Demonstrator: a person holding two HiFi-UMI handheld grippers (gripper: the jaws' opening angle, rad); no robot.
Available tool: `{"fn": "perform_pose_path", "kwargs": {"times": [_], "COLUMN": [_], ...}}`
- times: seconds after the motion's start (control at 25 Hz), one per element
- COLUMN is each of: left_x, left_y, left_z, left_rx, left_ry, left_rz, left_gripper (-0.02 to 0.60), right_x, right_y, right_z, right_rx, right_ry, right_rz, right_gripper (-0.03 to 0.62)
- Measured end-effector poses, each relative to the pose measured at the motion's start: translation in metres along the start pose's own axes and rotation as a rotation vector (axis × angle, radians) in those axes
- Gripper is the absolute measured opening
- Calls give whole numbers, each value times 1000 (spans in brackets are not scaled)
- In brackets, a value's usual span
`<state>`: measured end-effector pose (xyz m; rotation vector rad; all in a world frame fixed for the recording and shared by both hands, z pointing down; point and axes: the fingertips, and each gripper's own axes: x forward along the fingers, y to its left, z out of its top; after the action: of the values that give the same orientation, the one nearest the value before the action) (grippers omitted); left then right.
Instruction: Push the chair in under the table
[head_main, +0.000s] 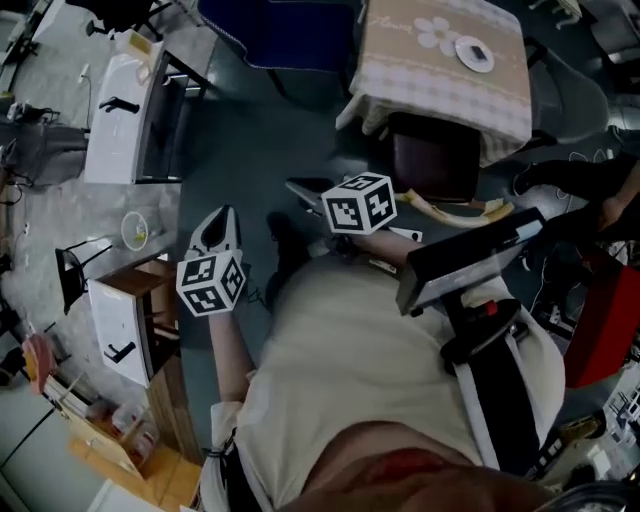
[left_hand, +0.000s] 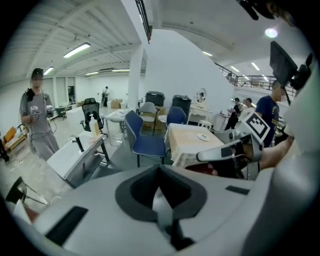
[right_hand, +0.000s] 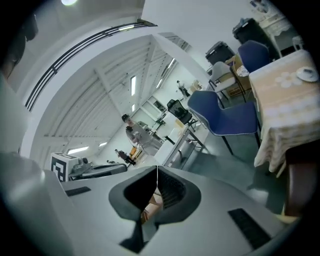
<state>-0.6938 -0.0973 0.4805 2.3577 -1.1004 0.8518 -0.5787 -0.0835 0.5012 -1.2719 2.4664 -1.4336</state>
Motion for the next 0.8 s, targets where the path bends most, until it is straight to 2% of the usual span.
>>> {"fn": "perform_pose_path", "kwargs": {"times": [0.2, 0.4, 0.56, 0.8], "left_x": [39, 67, 81, 105], "left_y": [11, 55, 97, 113], "left_z": [33, 63, 73, 103], "left_rx": [69, 106, 95, 104], "left_ry": [-9, -36, -17, -27], "left_rz": [-140, -244, -276, -345], "left_gripper": [8, 8, 8, 8], "right_x": [-2, 29, 58, 65], "right_y": [-23, -20, -12, -3], "right_z": [29, 49, 68, 87], "right_rx": [38, 44, 60, 36], "right_ry": [-77, -124, -149, -167], "right_rz": [-148, -248, -291, -360], "right_gripper": [12, 12, 12, 12]}}
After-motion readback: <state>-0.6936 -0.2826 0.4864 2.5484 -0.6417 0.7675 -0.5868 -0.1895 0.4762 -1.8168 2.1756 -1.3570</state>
